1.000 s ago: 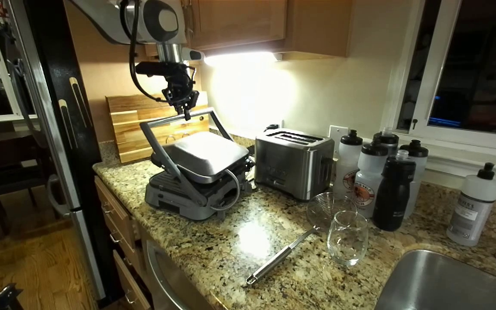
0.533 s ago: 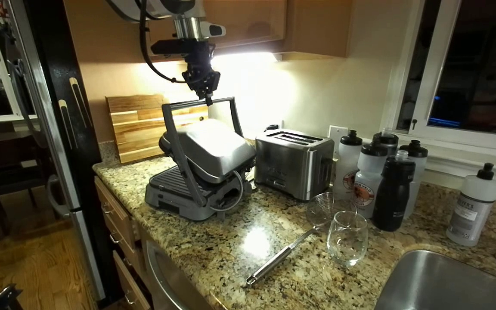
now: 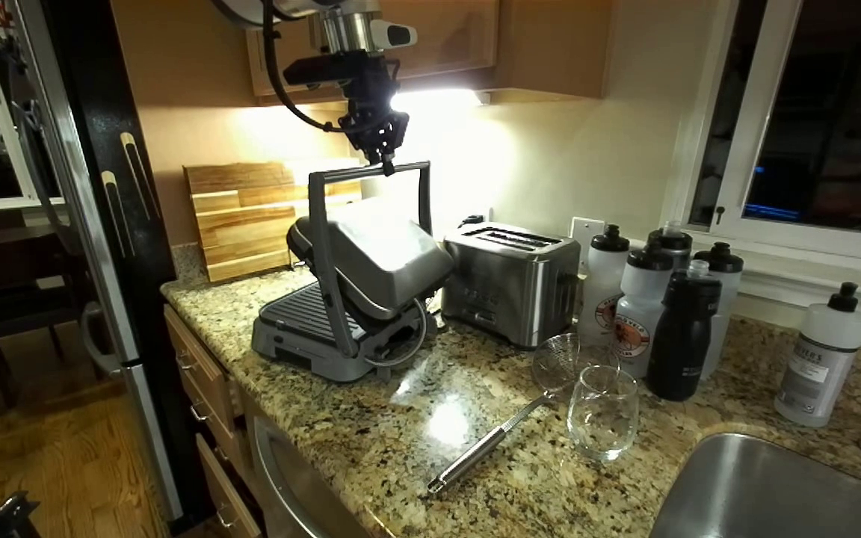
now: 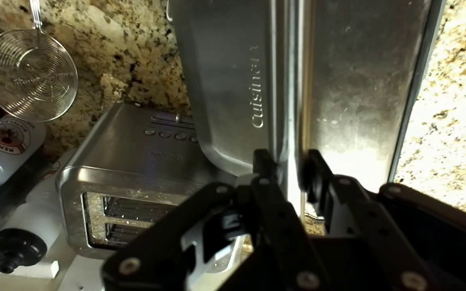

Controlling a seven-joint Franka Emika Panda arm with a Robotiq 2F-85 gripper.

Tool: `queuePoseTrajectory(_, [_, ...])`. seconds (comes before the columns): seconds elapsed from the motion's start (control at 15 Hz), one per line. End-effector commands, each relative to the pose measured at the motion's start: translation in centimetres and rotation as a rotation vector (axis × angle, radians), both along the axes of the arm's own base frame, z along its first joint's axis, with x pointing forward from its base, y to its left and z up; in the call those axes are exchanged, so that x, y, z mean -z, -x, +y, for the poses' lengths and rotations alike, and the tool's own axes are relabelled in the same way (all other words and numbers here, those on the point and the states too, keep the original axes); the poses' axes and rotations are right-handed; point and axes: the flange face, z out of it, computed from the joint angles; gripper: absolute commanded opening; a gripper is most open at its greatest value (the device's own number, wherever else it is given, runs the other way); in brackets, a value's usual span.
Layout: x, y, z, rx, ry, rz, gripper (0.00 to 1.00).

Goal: Open the sandwich maker

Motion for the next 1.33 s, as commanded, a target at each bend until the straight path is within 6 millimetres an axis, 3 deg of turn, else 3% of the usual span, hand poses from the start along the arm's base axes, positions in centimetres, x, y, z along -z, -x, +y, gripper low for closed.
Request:
queuePoseTrajectory(0.0, [-0.1,0.0,0.0,0.000,0.000,0.001,0.23])
queuePoseTrajectory(0.2, [-0.1,0.0,0.0,0.000,0.001,0.001,0.23])
queuePoseTrajectory(0.27, [0.2,-0.2,-0.4,0.009,-0.001,0.007,0.09])
queuePoseTrajectory(0.47, [-0.1,0.0,-2.0,0.034,0.004,0.007,0.09])
queuePoseTrajectory(0.73, [-0.1,0.7,-4.9,0.084,0.006,0.009,0.09])
queuePoseTrajectory(1.27, [3.0,1.6,-11.8,0.193,0.028,0.078,0.09])
